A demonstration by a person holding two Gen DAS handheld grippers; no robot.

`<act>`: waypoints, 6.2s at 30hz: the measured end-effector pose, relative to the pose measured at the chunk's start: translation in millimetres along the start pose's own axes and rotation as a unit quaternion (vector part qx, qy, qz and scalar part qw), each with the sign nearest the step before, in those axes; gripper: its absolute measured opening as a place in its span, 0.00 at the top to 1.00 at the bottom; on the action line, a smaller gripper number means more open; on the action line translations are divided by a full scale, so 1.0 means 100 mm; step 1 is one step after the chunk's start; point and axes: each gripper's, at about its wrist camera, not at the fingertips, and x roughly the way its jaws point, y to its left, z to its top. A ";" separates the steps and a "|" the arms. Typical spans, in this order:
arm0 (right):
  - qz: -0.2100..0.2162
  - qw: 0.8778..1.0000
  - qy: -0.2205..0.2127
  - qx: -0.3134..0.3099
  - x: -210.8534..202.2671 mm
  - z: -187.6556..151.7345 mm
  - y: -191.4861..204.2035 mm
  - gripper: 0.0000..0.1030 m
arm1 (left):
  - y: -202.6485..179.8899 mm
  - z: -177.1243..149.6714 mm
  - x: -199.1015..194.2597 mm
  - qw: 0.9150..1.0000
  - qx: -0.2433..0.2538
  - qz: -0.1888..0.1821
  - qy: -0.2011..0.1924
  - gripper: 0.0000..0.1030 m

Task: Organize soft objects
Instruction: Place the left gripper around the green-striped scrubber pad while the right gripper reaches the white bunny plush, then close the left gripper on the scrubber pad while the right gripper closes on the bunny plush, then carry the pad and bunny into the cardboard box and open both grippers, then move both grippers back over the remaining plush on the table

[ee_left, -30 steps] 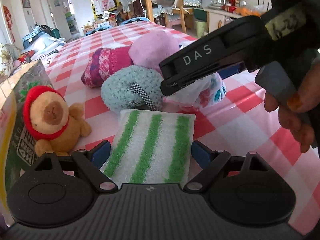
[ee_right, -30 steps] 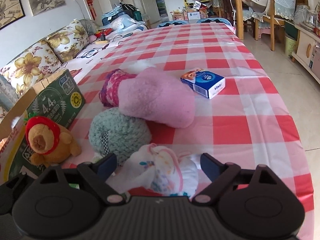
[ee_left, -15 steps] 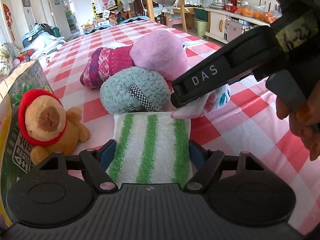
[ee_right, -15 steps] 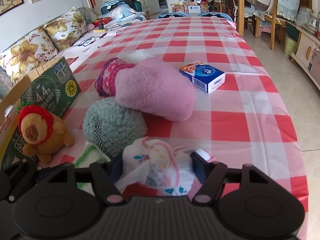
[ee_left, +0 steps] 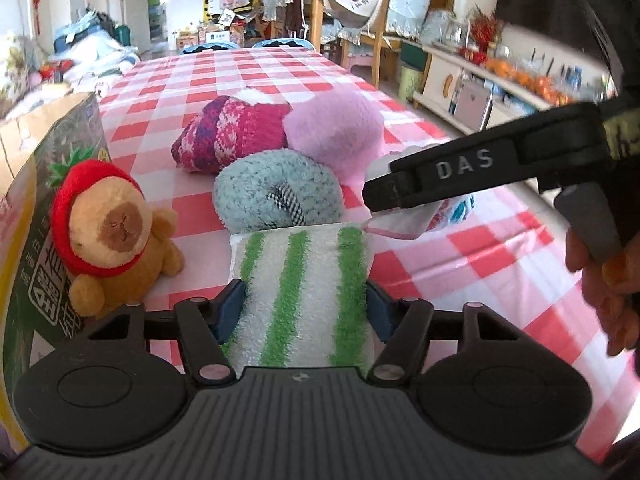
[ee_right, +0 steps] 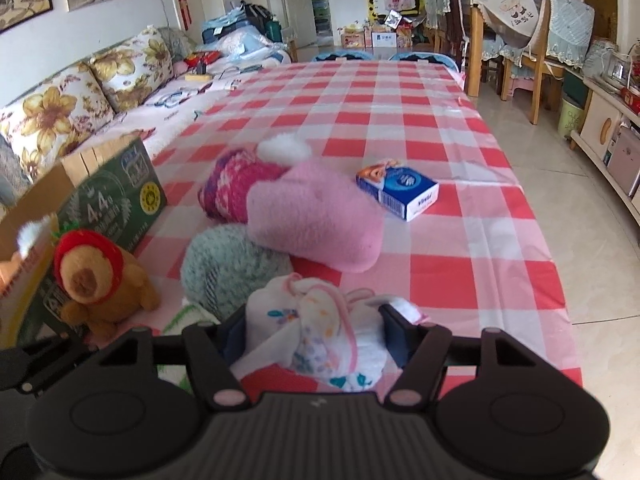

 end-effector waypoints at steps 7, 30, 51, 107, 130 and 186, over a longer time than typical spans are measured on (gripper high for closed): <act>0.000 1.000 -0.011 0.020 -0.11 0.06 0.00 0.35 | 0.07 0.01 -0.05 1.000 -0.025 -0.009 -0.010 0.46; 0.026 1.000 -0.001 0.003 -0.11 0.01 0.19 0.35 | 0.27 -0.17 -0.04 0.999 -0.050 0.009 0.014 0.00; 0.043 0.999 0.002 0.020 -0.06 0.00 0.12 0.35 | 0.12 -0.22 0.21 0.993 0.001 0.113 0.024 0.00; 0.230 0.954 -0.098 0.164 -0.50 0.28 0.24 0.35 | 0.41 0.13 -0.93 0.984 -0.090 0.034 -0.148 0.69; 0.212 0.963 -0.164 0.004 -0.11 0.91 1.56 0.35 | 1.26 0.09 -1.30 0.958 -0.210 0.129 -0.147 0.68; -0.060 0.964 -0.258 -0.037 -0.80 0.33 0.90 0.01 | 0.92 0.14 -1.27 0.964 -0.153 0.138 -0.166 0.00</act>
